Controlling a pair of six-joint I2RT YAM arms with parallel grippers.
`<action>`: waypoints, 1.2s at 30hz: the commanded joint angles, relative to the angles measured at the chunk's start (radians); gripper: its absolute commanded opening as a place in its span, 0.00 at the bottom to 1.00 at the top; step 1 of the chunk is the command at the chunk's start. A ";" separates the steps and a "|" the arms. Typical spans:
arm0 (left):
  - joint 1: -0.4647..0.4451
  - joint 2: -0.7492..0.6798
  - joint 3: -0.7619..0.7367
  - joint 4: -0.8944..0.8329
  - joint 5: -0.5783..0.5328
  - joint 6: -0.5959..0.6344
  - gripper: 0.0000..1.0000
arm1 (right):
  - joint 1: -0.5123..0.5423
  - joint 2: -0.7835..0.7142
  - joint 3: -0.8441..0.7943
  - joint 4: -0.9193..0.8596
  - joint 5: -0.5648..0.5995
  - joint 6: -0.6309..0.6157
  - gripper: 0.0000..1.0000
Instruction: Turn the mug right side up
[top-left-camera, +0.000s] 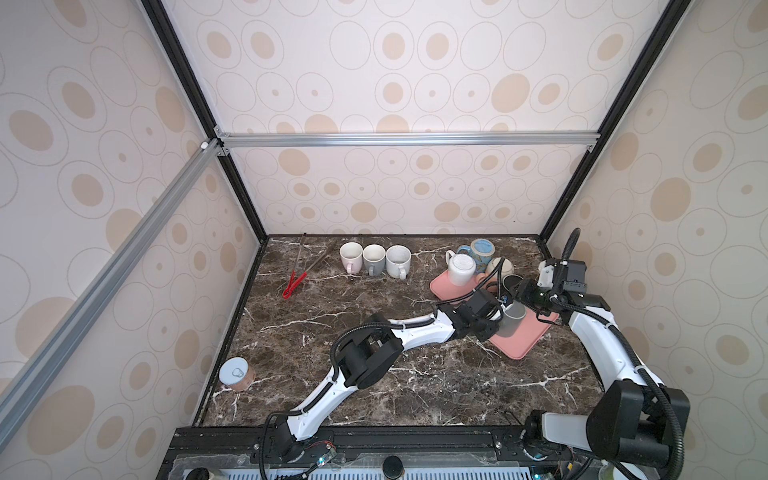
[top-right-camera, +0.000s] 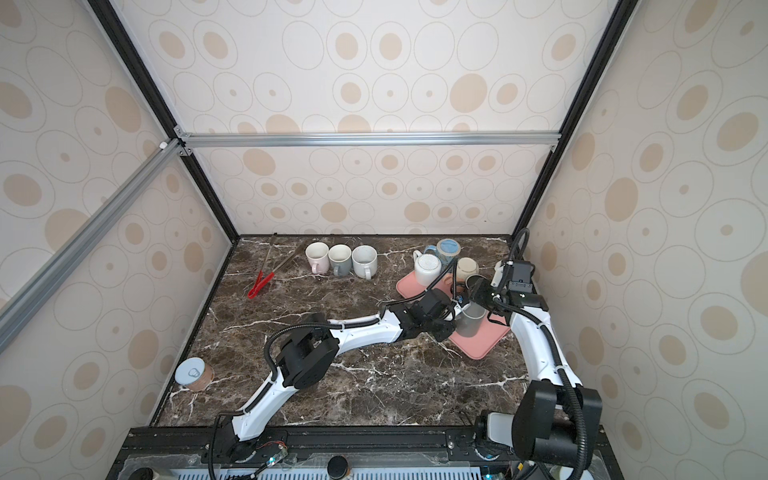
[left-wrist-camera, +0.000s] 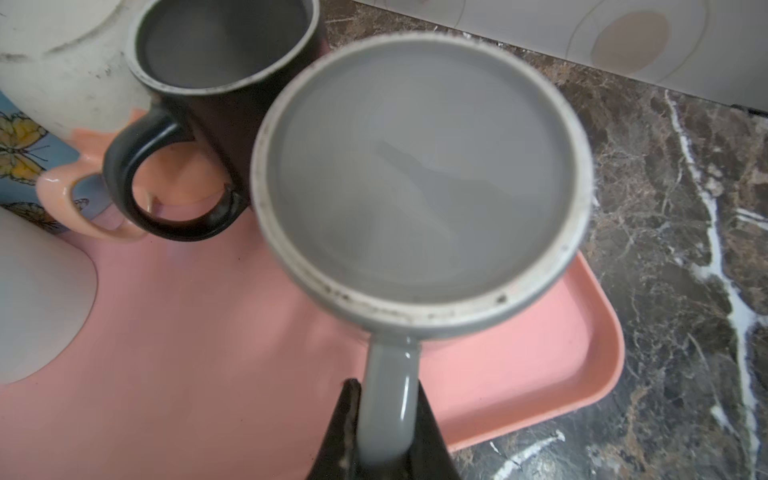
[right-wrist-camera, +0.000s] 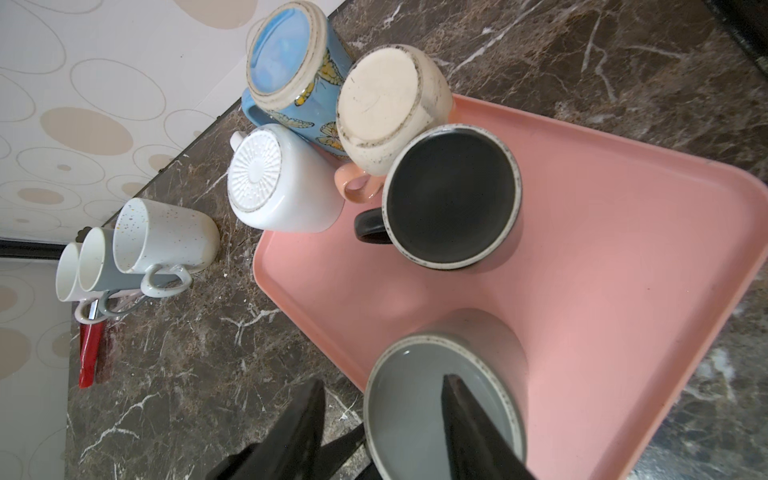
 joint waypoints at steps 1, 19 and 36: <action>0.000 -0.048 0.043 0.038 -0.011 -0.004 0.00 | 0.009 -0.026 0.010 -0.032 -0.039 0.021 0.49; 0.089 -0.239 -0.245 0.365 0.134 -0.221 0.00 | 0.021 -0.079 0.079 -0.022 -0.089 0.085 0.49; 0.295 -0.482 -0.705 0.978 0.302 -0.675 0.00 | 0.106 -0.128 0.042 0.028 -0.113 0.169 0.46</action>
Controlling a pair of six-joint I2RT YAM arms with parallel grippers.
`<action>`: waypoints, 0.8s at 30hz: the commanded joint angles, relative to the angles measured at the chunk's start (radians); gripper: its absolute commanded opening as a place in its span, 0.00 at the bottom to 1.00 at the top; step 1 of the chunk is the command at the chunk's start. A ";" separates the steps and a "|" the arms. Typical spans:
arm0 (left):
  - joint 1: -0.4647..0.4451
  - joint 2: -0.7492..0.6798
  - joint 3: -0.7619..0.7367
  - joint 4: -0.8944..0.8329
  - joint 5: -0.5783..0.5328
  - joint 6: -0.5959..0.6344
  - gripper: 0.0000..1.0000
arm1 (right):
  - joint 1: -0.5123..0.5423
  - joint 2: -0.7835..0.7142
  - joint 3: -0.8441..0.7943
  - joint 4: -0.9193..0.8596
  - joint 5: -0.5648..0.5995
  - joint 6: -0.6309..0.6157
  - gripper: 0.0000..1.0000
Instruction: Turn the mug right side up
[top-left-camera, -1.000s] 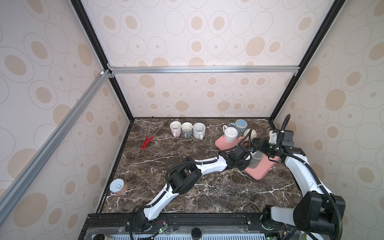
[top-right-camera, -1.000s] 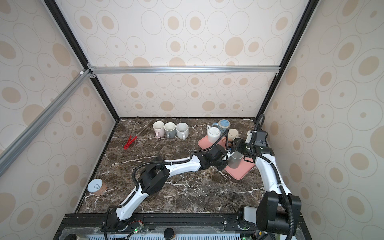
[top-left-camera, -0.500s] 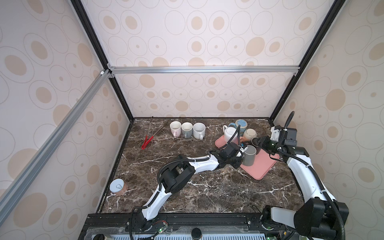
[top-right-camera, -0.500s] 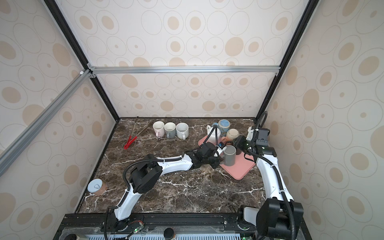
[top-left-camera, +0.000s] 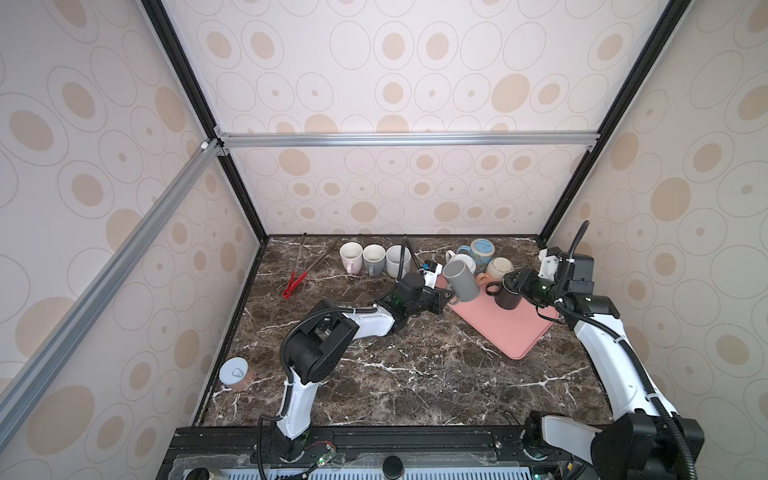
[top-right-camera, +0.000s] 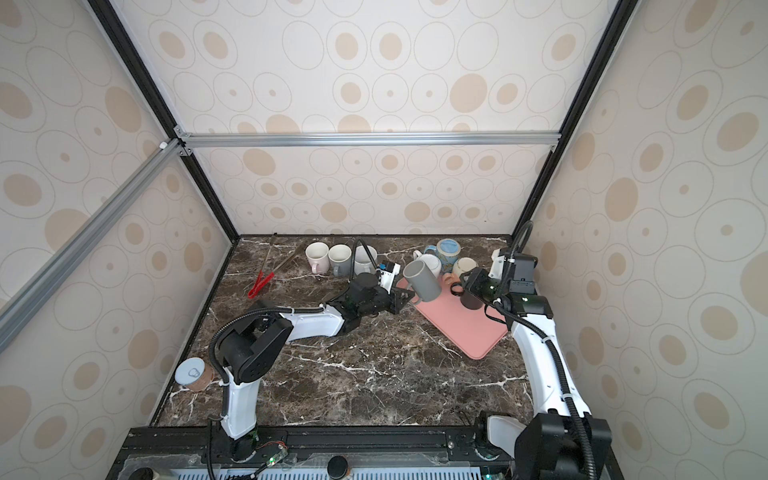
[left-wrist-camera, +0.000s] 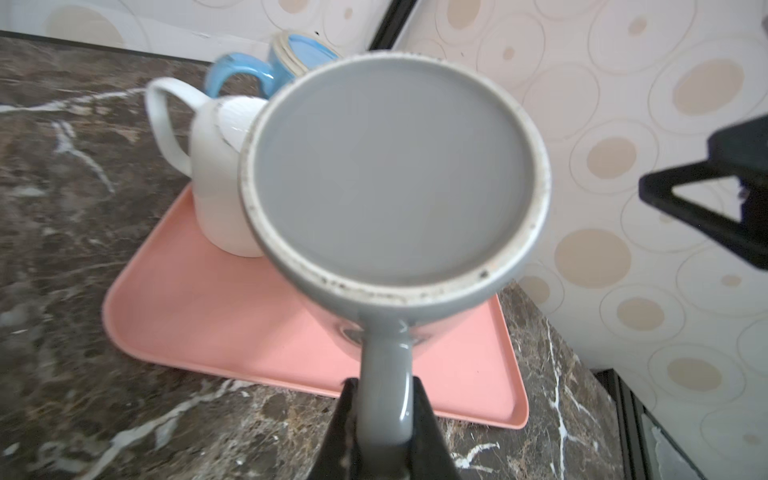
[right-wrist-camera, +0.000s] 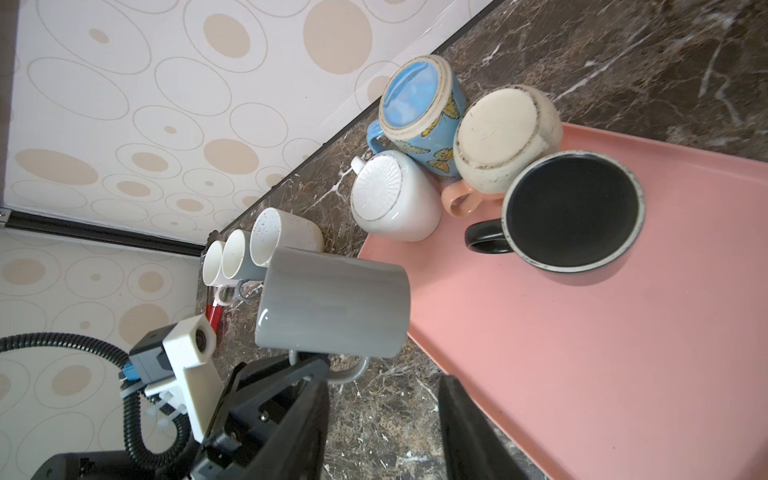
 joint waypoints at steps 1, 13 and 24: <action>0.008 -0.116 -0.002 0.265 0.045 -0.080 0.00 | 0.046 -0.023 -0.013 0.018 -0.005 0.032 0.46; 0.117 -0.361 -0.160 0.387 0.006 -0.141 0.00 | 0.252 -0.025 -0.061 0.179 -0.005 0.114 0.44; 0.211 -0.545 -0.311 0.557 -0.039 -0.256 0.00 | 0.389 0.043 -0.106 0.527 -0.105 0.237 0.45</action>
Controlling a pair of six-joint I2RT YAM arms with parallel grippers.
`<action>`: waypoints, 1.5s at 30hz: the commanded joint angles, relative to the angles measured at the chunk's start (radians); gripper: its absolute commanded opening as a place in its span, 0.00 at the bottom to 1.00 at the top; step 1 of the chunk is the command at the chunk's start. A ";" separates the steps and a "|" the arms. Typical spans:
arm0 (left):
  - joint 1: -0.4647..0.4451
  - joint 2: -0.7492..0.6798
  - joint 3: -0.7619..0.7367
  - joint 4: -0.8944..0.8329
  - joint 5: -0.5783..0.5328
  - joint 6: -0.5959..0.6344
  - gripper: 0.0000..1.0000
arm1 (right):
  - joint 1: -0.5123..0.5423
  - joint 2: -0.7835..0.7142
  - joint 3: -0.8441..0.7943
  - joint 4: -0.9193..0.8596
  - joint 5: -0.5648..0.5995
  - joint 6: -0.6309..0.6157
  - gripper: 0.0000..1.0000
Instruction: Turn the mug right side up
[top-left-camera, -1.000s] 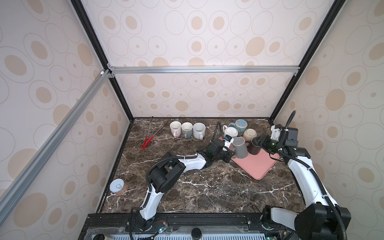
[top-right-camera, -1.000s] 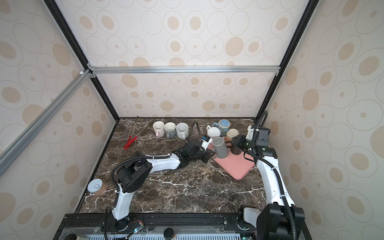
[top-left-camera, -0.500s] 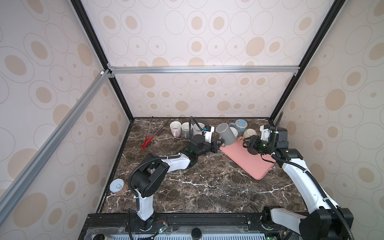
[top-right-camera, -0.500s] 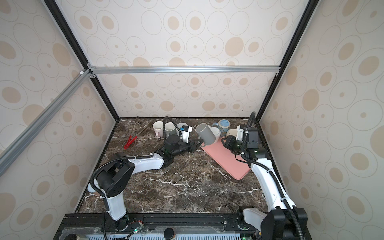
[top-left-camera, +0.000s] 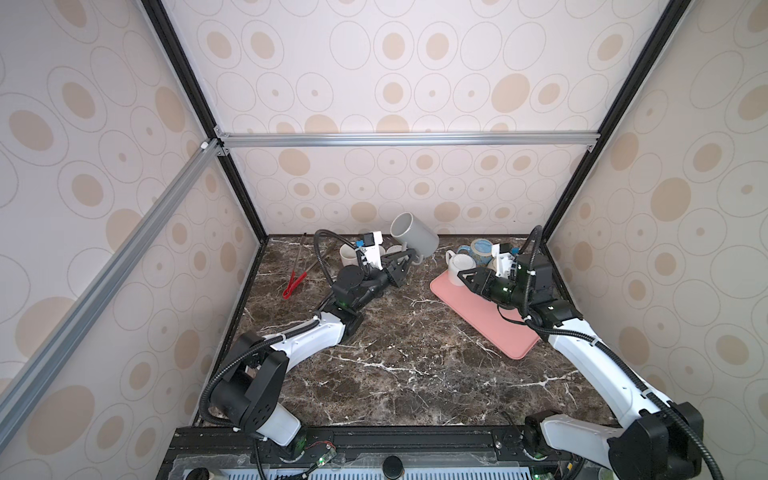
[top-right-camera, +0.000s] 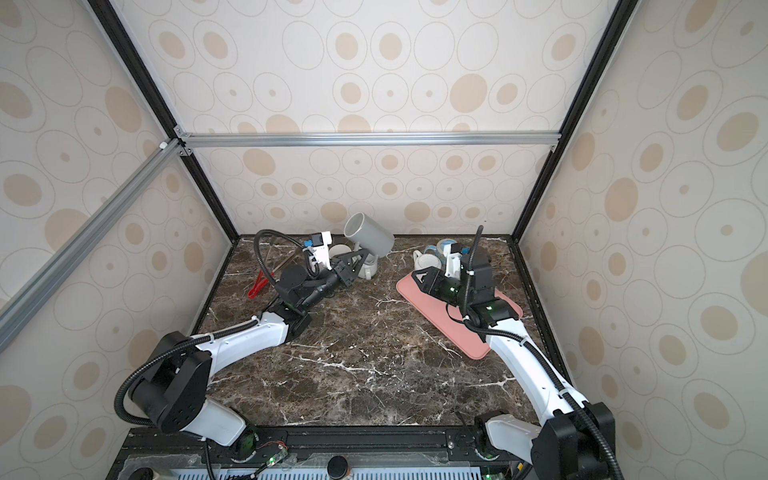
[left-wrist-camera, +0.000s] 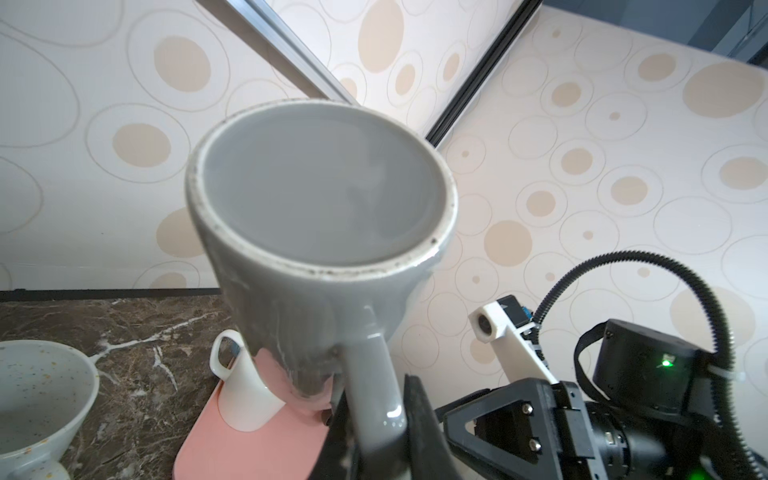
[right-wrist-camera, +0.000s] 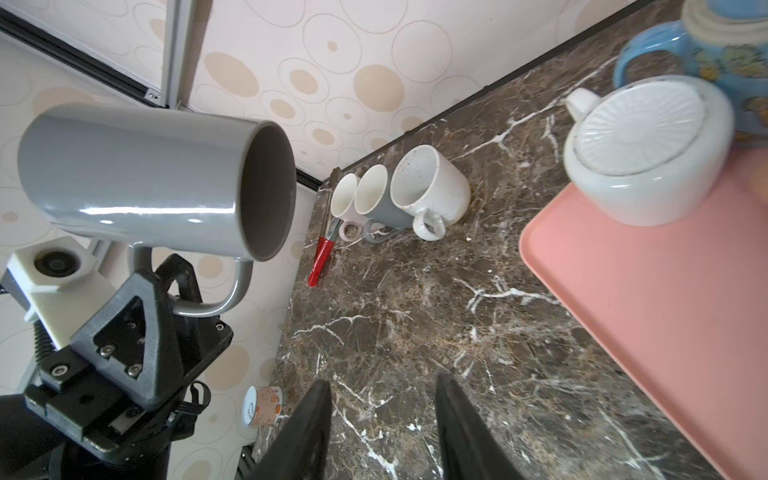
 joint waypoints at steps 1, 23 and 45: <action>0.025 -0.077 -0.013 0.238 -0.019 -0.068 0.00 | 0.050 0.044 -0.006 0.188 -0.059 0.073 0.44; 0.095 -0.092 -0.087 0.374 0.033 -0.245 0.00 | 0.261 0.331 0.088 0.691 -0.194 0.341 0.48; 0.043 0.042 0.059 0.048 0.086 -0.295 0.00 | 0.342 0.230 0.104 0.111 0.074 -0.411 0.47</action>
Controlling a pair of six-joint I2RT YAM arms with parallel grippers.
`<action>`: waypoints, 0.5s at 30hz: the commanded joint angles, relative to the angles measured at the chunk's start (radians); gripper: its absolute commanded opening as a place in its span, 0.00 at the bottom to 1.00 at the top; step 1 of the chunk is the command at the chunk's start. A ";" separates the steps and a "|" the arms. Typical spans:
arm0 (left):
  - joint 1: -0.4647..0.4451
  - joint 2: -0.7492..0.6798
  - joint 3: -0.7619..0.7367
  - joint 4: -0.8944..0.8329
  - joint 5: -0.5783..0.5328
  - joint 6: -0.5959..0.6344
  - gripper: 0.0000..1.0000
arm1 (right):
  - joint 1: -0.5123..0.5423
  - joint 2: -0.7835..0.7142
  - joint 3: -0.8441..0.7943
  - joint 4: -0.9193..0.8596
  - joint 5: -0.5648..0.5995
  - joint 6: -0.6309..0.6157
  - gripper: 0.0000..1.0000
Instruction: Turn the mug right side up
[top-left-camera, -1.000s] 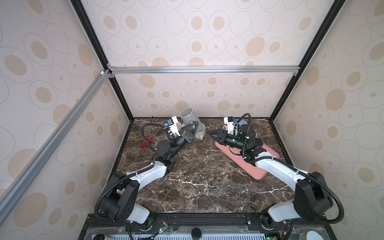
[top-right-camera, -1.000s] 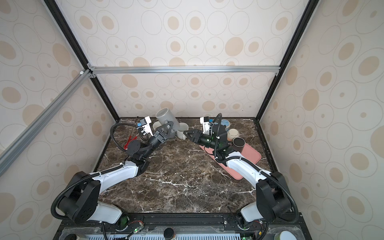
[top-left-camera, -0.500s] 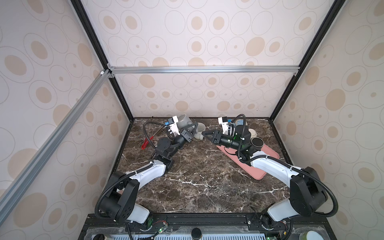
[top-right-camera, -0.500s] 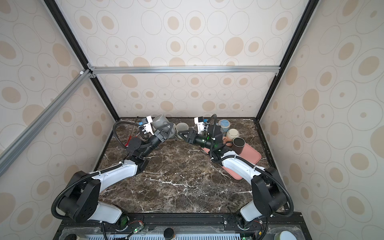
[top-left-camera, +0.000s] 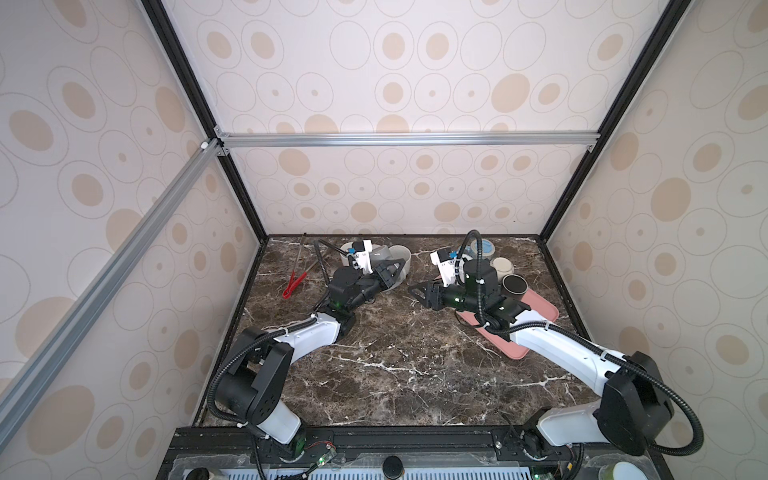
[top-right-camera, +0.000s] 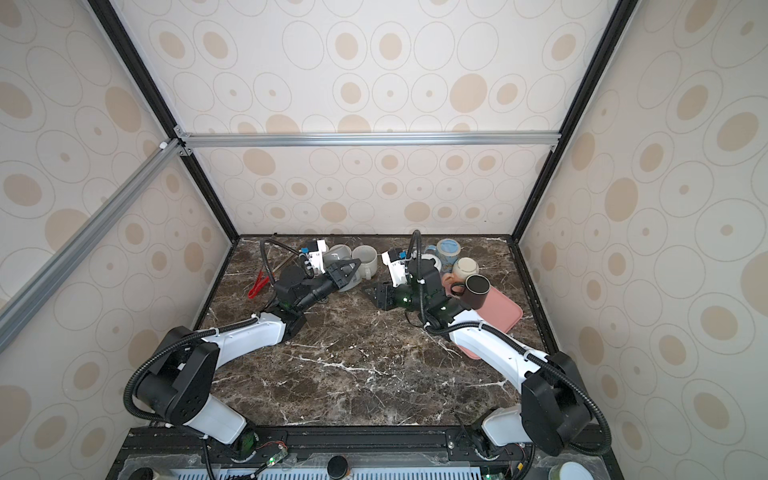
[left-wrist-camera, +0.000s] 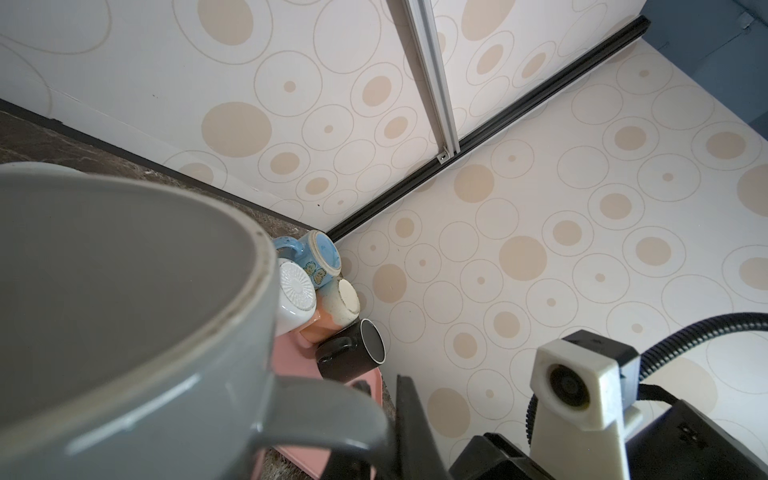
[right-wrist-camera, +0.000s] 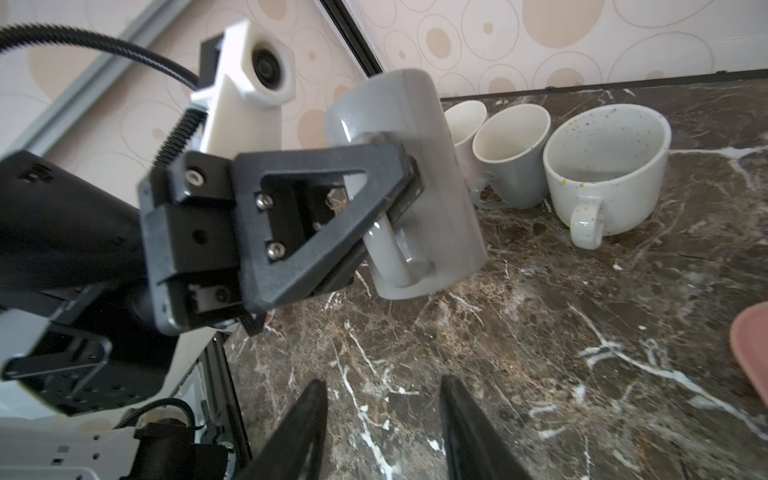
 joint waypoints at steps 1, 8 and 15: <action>-0.021 -0.014 0.087 0.136 -0.010 -0.026 0.00 | 0.020 0.034 0.059 -0.054 0.026 -0.110 0.47; -0.049 -0.004 0.092 0.176 -0.016 -0.063 0.00 | 0.032 0.097 0.119 -0.051 0.022 -0.131 0.46; -0.069 -0.027 0.083 0.151 -0.021 -0.055 0.00 | 0.038 0.124 0.138 -0.024 0.055 -0.141 0.41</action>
